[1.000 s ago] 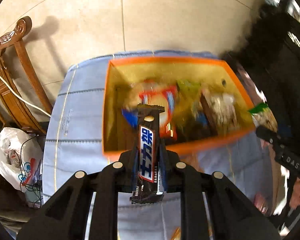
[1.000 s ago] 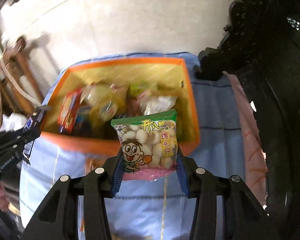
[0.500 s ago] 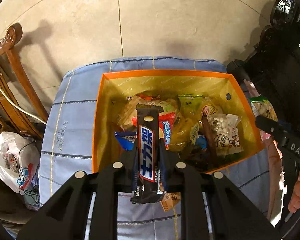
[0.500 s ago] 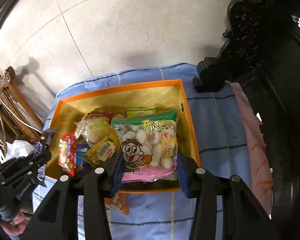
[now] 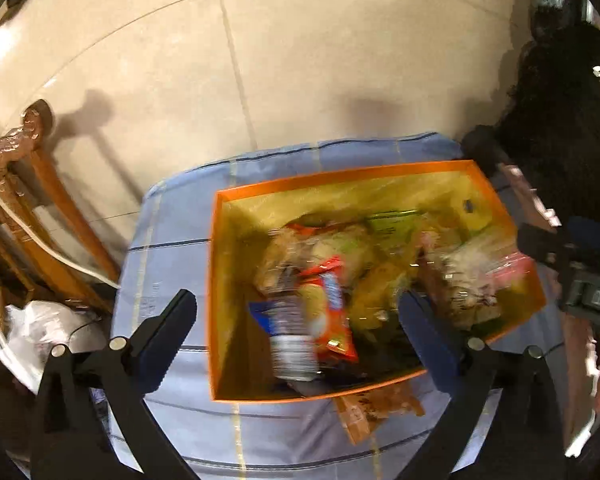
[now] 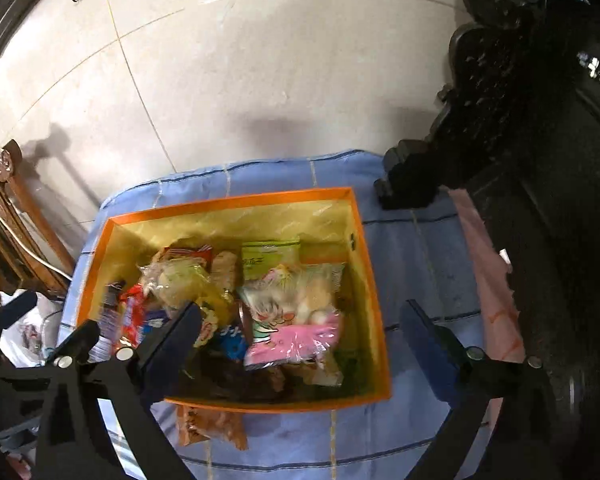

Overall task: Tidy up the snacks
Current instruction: 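Grasp the brown nut bag with the left tool while the right tool grasps the pink cookie bag, then carry both bags over the orange box and open both tools to drop them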

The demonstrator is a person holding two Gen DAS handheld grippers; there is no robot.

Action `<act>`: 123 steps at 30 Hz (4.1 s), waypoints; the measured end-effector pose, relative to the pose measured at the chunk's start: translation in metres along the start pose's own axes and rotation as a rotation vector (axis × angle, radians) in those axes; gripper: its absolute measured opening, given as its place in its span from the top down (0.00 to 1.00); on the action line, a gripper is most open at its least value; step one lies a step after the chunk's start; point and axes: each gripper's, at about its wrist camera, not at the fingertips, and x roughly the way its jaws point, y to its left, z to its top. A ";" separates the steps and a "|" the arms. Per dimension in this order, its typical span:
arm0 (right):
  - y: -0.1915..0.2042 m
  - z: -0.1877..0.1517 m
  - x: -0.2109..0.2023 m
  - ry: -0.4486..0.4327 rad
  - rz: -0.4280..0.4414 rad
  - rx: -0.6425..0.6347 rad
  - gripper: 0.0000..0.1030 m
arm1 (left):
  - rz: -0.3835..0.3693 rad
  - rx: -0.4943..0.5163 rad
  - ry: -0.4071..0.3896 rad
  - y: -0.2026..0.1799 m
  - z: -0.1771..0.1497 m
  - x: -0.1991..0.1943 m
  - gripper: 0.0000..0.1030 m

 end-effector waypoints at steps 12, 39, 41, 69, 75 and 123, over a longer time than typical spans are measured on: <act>-0.059 -0.082 -0.040 0.043 -0.084 0.004 0.04 | -0.095 0.054 0.036 0.002 -0.053 0.009 0.04; -0.104 -0.305 0.008 0.286 -0.164 -0.098 0.04 | -0.357 0.868 -0.067 -0.090 -0.169 0.124 0.04; -0.111 -0.308 0.008 0.281 -0.141 -0.037 0.03 | -0.381 0.849 -0.104 -0.088 -0.172 0.126 0.04; -0.071 -0.214 -0.044 0.086 -0.109 0.057 0.54 | -0.323 0.380 0.029 -0.062 -0.145 0.034 0.91; -0.065 -0.221 -0.048 0.101 -0.084 0.050 0.54 | -0.378 0.269 0.066 -0.031 -0.162 0.049 0.93; 0.006 -0.006 0.004 -0.001 0.057 0.015 0.53 | -0.104 -0.172 -0.036 0.019 -0.017 0.017 0.70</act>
